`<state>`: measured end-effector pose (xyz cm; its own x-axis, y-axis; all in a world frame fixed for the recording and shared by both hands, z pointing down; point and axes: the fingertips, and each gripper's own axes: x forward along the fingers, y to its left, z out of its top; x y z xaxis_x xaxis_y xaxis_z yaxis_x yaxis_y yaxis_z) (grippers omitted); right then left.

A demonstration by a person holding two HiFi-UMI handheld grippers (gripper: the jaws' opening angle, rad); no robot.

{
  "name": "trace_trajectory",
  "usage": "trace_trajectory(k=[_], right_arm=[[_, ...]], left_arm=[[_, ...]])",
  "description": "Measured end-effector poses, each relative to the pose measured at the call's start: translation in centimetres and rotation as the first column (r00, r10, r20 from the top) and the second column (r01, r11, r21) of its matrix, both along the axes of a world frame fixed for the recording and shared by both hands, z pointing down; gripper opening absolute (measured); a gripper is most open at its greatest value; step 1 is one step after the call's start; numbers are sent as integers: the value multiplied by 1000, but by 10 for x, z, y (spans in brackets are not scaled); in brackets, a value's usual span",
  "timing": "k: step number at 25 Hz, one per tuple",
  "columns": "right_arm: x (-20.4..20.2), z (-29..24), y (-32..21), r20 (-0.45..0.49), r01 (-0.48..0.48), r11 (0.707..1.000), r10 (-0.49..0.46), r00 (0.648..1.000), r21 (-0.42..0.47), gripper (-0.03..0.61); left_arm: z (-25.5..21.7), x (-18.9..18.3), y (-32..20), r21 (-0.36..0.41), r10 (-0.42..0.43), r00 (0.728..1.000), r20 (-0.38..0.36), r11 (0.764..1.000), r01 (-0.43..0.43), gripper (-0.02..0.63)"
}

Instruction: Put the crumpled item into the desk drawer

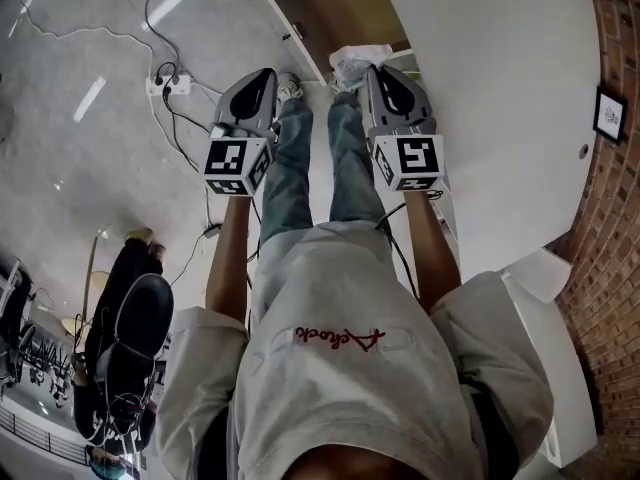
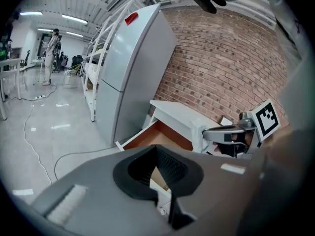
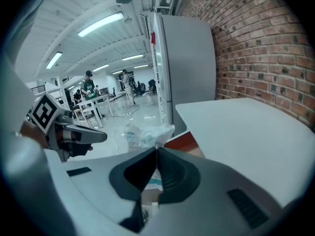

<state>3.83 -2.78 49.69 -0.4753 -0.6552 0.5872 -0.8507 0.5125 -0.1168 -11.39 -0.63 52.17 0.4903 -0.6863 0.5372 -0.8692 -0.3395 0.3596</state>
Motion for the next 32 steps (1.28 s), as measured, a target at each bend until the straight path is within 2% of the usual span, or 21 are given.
trace_trajectory(k=[7,15,23,32], right_arm=[[1,59,33,-15,-6,996,4,1000,-94,15],[4,104,40,-22,5,991,-8,1000,-134,15],[-12,125,6,-10,42,996,-43,999,-84,15],[-38,106,-75,15,54,994,-55,998,92,15]], left_arm=[[53,-3,25,-78,-26,1000,-12,997,25,9],[88,5,24,-68,-36,999,-30,997,33,9],[104,12,20,-78,-35,999,-33,996,33,9],[125,11,27,-92,-23,999,-25,996,20,9]])
